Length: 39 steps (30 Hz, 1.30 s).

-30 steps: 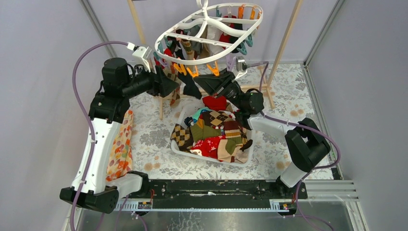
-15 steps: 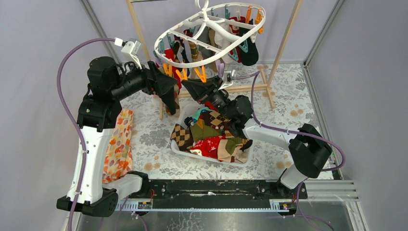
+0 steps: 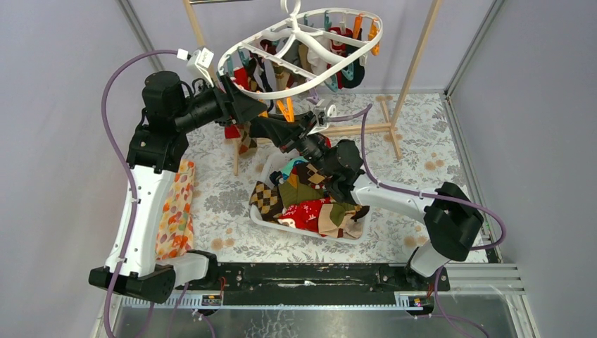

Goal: Clip the socks to the hanger
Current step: Open the clamp at the hanger.

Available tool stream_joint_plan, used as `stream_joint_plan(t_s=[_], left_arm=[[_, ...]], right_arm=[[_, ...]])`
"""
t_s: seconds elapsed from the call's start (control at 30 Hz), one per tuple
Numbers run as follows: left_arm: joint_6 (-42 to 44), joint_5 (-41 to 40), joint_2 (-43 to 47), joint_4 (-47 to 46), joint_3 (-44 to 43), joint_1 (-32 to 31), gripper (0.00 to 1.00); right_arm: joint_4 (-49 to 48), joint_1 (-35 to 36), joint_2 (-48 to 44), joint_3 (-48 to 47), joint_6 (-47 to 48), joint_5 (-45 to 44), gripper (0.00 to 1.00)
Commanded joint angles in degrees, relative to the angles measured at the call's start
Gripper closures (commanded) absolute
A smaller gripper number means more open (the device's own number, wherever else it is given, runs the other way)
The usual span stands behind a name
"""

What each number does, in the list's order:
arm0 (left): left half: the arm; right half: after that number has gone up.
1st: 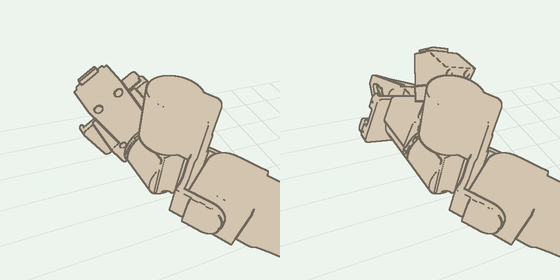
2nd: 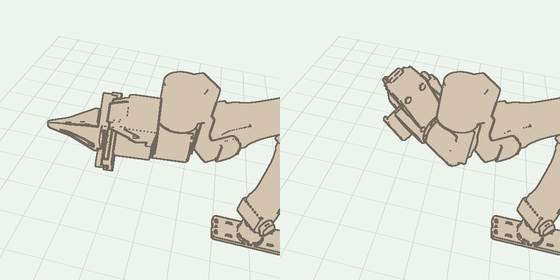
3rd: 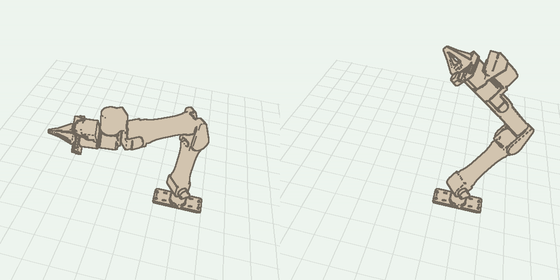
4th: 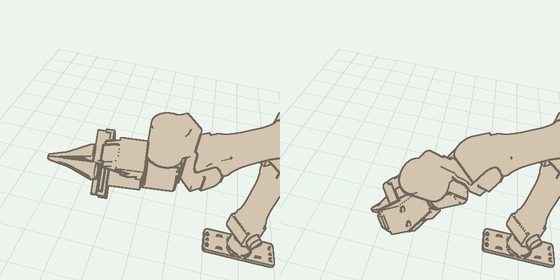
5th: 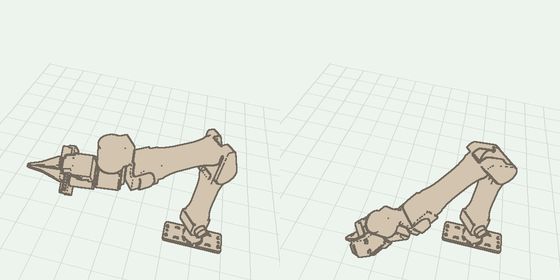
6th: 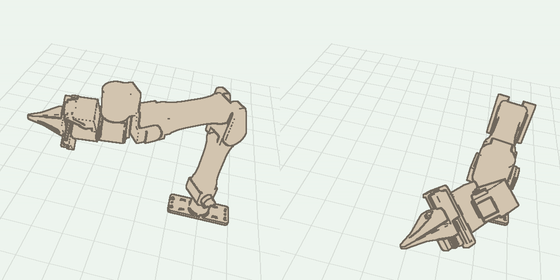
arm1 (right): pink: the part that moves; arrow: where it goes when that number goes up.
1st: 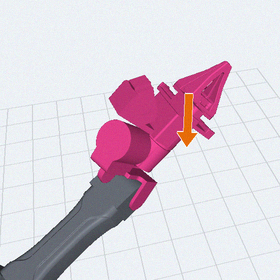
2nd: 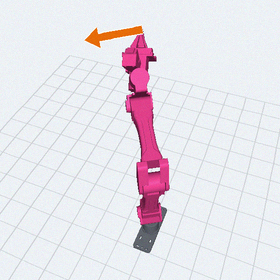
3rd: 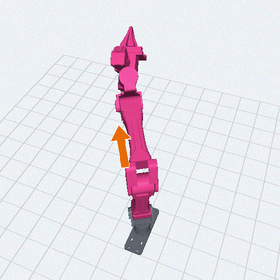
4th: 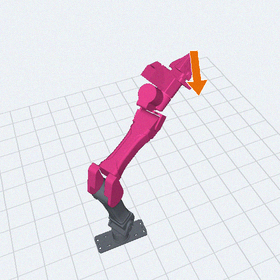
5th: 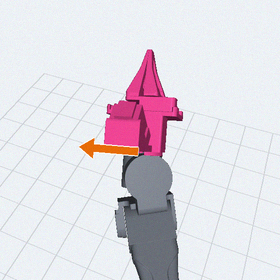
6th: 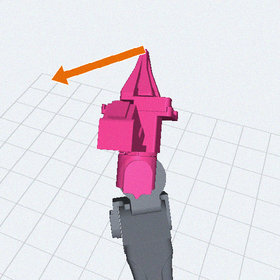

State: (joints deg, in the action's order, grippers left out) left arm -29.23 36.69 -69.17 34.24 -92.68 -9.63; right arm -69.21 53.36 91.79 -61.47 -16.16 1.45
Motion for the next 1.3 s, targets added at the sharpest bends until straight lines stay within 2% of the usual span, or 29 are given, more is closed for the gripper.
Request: stream_joint_plan(t_s=[0.0,0.4,0.57,0.73,0.97,1.03,1.13,1.27], left_arm=[[-3.11,1.85,-0.03,-6.02,-0.08,0.05,0.32],[-3.13,-0.41,-1.24,-6.37,1.61,0.05,0.41],[-3.91,-3.1,-0.97,-6.23,1.84,0.06,0.5],[-5.44,-3.85,-0.32,-6.25,2.7,0.05,0.43],[-6.79,-4.78,-0.25,-6.21,2.91,0.06,0.46],[-7.16,-5.46,-0.34,-6.2,2.82,0.07,0.52],[-7.57,-6.33,-0.63,-6.06,2.52,0.05,0.65],[-6.87,-7.95,-0.98,-5.22,1.59,0.06,0.87]], right_arm=[[-0.5,1.97,0.23,-2.79,5.07,-0.07,0.98],[0.35,2.92,0.93,-3.91,7.17,-1.1,0.98],[0.86,3.54,0.77,-4.09,9.23,-2.89,0.98],[1.01,3.97,0.91,-4.17,10.47,-3.41,0.98],[1.29,4.76,1.46,-4.53,11.87,-3.92,0.99],[1.74,4.98,1.55,-4.83,12.39,-4.02,0.98],[2.51,5.2,1.77,-5.25,12.79,-3.97,0.92],[3.04,5.24,1.18,-4.36,12.88,-5.65,0.72]])
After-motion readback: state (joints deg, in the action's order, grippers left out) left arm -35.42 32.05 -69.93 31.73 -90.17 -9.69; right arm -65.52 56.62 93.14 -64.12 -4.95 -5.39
